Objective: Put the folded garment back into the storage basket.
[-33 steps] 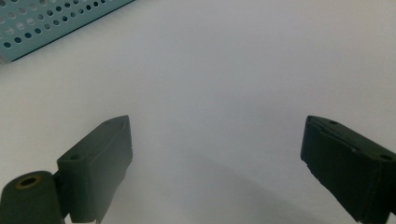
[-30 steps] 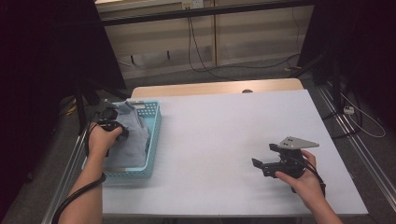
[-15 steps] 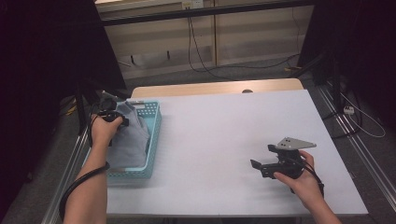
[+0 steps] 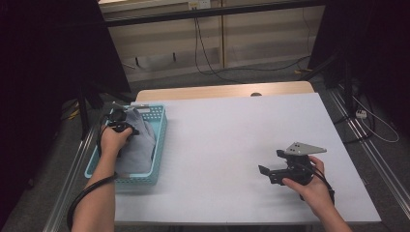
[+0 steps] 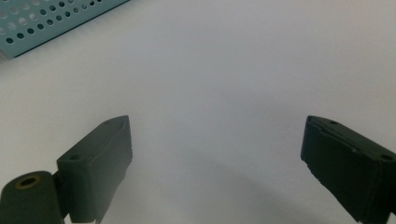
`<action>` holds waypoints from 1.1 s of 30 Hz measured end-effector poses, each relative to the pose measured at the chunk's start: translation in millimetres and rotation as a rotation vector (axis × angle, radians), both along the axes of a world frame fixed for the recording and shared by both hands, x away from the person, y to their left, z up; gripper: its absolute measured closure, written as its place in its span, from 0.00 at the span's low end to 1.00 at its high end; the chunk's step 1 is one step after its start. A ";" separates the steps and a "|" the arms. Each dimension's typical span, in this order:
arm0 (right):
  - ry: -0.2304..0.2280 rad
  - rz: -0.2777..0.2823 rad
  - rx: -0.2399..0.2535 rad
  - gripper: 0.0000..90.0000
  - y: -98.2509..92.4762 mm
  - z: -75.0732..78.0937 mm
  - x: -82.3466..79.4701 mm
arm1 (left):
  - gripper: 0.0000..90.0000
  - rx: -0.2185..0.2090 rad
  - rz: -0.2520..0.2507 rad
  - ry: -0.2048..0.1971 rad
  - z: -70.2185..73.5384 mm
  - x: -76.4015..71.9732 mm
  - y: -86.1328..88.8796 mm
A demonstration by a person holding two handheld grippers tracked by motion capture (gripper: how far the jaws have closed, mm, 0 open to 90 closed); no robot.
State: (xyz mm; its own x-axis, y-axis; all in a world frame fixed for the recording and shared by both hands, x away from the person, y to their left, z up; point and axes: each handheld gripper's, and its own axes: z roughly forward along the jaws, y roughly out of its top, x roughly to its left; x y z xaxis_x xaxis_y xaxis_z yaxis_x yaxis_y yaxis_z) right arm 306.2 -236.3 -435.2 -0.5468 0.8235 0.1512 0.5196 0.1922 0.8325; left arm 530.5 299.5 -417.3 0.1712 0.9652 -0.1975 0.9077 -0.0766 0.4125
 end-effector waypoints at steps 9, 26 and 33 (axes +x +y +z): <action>-0.008 0.003 0.004 0.10 0.0 2.3 1.1 | 1.00 0.012 0.007 -0.033 21.5 -0.2 -1.5; -0.005 0.011 0.007 0.10 1.7 2.4 4.2 | 0.87 -0.008 -0.081 -0.069 52.5 -18.0 -24.7; -0.007 0.002 0.012 0.10 0.0 2.5 5.6 | 0.72 -0.019 -0.141 -0.089 64.6 -24.7 -43.1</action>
